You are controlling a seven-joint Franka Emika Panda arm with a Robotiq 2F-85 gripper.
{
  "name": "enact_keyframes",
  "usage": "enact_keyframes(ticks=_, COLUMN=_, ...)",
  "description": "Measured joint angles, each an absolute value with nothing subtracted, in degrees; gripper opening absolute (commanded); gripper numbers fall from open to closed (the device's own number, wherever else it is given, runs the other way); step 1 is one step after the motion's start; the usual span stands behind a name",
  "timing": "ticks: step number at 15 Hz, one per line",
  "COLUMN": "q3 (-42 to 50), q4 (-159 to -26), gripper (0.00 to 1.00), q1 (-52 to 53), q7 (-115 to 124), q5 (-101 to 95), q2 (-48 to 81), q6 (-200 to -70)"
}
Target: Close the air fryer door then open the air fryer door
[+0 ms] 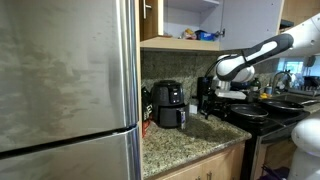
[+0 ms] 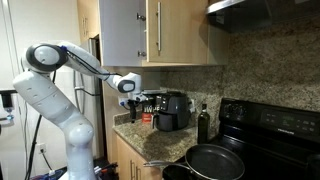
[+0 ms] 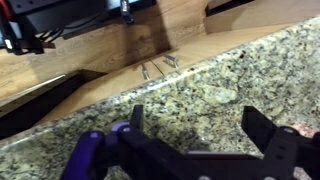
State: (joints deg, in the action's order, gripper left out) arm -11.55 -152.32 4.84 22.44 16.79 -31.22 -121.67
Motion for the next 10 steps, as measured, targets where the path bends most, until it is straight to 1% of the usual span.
enact_keyframes(ticks=2, q3=-11.55, q4=-149.59, gripper=1.0, q1=5.6, q7=23.17, q5=18.62, q2=-27.36, q6=-123.96)
enact_keyframes(ticks=5, q3=-11.64, q4=-148.53, gripper=1.0, q1=5.65, q7=23.46, q5=17.79, q2=-26.56, q6=-123.99)
enact_keyframes(ticks=7, q3=-12.95, q4=-148.56, gripper=1.0, q1=5.46, q7=24.67, q5=12.31, q2=-26.1, q6=-126.14)
enact_keyframes(ticks=10, q3=-16.67, q4=-147.21, gripper=1.0, q1=5.36, q7=27.67, q5=3.61, q2=-22.47, q6=-134.82)
